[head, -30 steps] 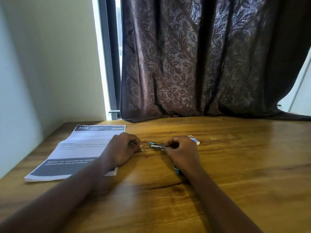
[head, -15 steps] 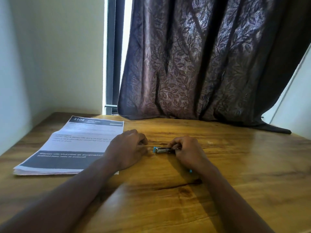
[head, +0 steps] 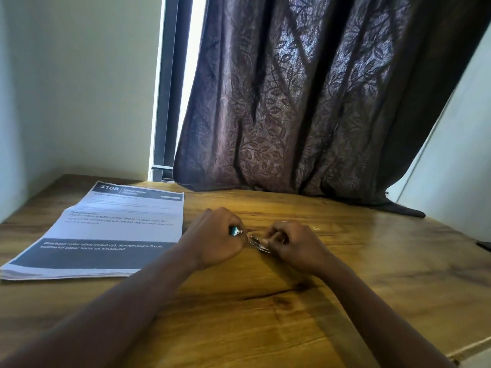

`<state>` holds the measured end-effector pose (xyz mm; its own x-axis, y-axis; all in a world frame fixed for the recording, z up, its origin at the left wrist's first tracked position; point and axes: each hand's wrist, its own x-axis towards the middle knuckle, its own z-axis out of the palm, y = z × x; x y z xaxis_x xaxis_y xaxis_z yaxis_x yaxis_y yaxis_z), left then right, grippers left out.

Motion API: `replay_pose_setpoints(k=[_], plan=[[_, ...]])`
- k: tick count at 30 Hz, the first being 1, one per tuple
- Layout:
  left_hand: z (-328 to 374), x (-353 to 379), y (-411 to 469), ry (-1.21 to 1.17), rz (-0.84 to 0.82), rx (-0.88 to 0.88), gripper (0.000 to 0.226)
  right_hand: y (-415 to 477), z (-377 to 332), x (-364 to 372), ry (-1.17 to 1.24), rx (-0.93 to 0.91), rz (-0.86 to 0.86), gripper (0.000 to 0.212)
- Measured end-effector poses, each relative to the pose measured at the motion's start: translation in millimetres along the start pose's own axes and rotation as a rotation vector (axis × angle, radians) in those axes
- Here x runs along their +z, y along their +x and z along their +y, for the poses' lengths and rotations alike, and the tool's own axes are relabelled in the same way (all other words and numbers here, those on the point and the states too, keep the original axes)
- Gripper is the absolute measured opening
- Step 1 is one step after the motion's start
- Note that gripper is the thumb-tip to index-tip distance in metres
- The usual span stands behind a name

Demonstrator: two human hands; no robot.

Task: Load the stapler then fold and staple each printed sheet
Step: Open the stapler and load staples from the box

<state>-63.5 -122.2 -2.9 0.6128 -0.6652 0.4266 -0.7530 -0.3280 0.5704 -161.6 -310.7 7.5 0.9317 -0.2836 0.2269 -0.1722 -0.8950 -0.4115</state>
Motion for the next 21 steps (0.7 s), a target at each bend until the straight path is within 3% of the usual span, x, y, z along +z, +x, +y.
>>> replay_pose_setpoints(k=[5,11,17,21], plan=[[0,-2,3,-0.234,-0.127,-0.186,0.025,-8,15,6,0.173,-0.012,0.037,0.021],[-6,-5,-1,-0.252,-0.162,-0.245,0.024,-9,11,24,0.43,-0.058,0.115,0.027],[-10,-15,-11,0.298,-0.119,-0.017,0.022,-12,11,31,0.434,-0.063,0.227,0.036],[-17,-18,-12,0.471,-0.117,0.076,0.03,-10,16,32,0.329,-0.045,0.286,0.03]])
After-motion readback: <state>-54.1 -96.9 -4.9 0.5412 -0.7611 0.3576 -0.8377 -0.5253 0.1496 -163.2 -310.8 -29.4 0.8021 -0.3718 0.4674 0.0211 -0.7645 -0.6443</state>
